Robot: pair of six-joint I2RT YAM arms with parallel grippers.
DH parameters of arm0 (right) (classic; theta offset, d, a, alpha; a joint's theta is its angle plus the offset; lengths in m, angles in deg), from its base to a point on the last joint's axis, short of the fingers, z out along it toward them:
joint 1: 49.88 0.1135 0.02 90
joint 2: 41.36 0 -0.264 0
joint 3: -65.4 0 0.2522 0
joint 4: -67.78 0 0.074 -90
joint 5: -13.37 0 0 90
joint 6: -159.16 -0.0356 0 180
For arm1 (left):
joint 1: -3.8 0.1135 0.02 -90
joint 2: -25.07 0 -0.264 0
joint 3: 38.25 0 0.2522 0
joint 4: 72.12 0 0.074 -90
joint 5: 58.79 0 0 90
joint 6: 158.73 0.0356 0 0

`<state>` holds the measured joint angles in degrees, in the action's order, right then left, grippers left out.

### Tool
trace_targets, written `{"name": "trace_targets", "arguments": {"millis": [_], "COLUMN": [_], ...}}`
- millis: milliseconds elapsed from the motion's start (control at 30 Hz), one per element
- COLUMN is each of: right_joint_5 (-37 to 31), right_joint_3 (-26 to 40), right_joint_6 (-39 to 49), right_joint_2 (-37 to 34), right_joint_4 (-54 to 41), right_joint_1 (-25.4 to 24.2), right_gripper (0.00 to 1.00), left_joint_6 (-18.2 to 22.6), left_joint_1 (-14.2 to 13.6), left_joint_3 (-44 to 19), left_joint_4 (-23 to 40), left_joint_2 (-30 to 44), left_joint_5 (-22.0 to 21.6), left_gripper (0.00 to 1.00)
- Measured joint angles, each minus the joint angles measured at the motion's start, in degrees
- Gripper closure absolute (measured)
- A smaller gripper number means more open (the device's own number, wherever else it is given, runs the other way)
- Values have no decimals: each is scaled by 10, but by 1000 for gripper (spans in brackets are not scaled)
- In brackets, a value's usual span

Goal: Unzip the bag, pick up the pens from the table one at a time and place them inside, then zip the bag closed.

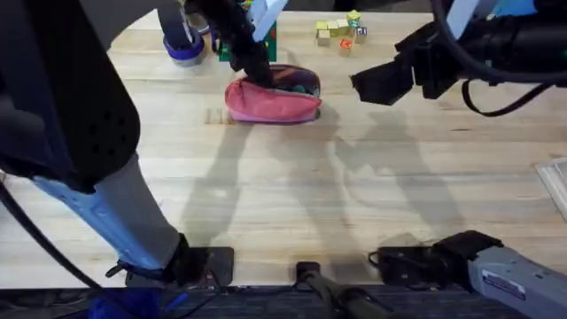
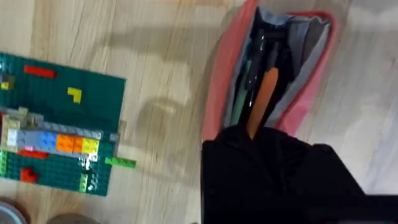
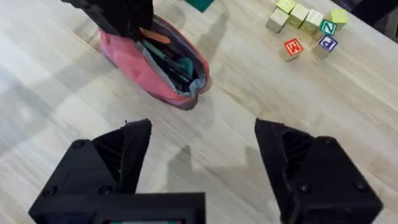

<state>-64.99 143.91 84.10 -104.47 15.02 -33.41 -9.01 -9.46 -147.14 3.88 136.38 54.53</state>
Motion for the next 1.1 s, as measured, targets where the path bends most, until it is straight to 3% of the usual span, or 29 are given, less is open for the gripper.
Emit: {"name": "trace_targets", "arguments": {"millis": [300,367,533,567,833,1100], "right_joint_5": [0,0,0,0,0,0], "right_joint_3": [0,0,0,0,0,0], "right_joint_6": [0,0,0,0,0,0], "right_joint_2": [0,0,0,0,0,0], "right_joint_4": [0,0,0,0,0,0], "right_joint_1": [0,0,0,0,0,0], "right_gripper": [5,5,5,5,4,5], "left_joint_6": [-17,-18,-19,-22,-23,-23], "left_joint_1": [0,0,-2,-3,-3,-1], "left_joint_3": [0,0,0,0,0,-47], "left_joint_4": [-3,-3,0,2,11,74], "left_joint_2": [0,0,3,4,5,5], "left_joint_5": [-14,-16,-15,-15,-14,-16], "left_gripper": [950,871,96,38,8,6]}}
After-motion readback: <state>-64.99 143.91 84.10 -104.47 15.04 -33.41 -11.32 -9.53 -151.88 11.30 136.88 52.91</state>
